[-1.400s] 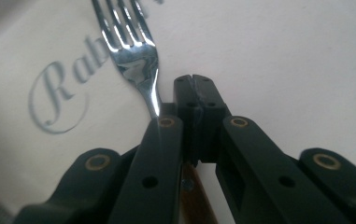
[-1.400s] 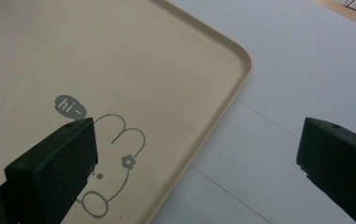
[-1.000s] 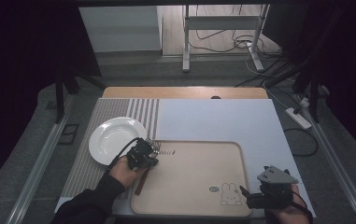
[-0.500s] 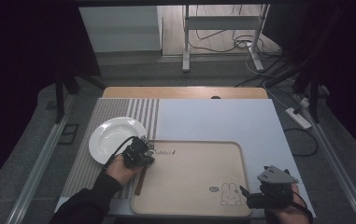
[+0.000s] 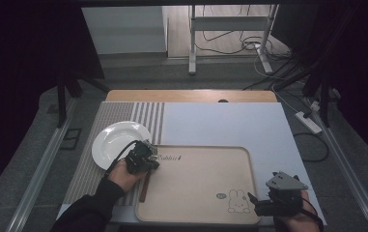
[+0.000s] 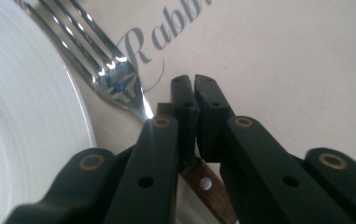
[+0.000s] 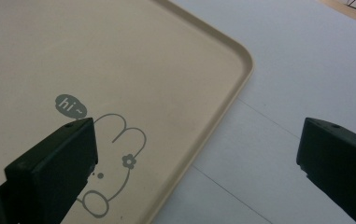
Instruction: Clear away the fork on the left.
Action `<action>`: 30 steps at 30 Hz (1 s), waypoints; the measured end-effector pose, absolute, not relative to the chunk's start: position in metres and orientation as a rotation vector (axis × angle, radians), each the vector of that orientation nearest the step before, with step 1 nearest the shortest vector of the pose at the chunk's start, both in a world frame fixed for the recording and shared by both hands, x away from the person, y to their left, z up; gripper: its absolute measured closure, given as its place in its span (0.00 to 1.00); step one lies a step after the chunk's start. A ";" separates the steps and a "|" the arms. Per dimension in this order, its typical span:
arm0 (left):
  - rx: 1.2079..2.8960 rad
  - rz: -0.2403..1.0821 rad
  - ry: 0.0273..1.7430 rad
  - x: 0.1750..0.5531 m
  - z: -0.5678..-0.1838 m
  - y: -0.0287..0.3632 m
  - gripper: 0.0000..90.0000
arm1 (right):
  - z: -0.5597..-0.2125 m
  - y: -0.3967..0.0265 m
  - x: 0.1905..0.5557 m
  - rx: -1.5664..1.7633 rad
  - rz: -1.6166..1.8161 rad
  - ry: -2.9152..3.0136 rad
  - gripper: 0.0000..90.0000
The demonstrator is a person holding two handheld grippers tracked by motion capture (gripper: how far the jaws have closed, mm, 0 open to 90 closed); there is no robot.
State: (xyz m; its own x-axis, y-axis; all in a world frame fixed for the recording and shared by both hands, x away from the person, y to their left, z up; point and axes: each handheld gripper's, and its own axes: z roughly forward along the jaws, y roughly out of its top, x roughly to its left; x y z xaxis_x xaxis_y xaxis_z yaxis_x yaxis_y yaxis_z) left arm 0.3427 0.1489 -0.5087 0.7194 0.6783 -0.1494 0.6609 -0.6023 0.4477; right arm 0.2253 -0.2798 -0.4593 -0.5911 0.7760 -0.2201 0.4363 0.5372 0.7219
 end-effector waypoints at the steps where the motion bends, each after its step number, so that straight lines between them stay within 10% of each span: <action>1: 2.445 0.058 1.019 0.342 -0.508 0.149 0.92 | -0.459 -0.280 0.225 0.980 0.850 2.249 0.00; 30: 2.231 0.094 0.923 0.337 -0.498 0.172 0.20 | -0.459 -0.279 0.225 0.982 0.848 2.248 0.00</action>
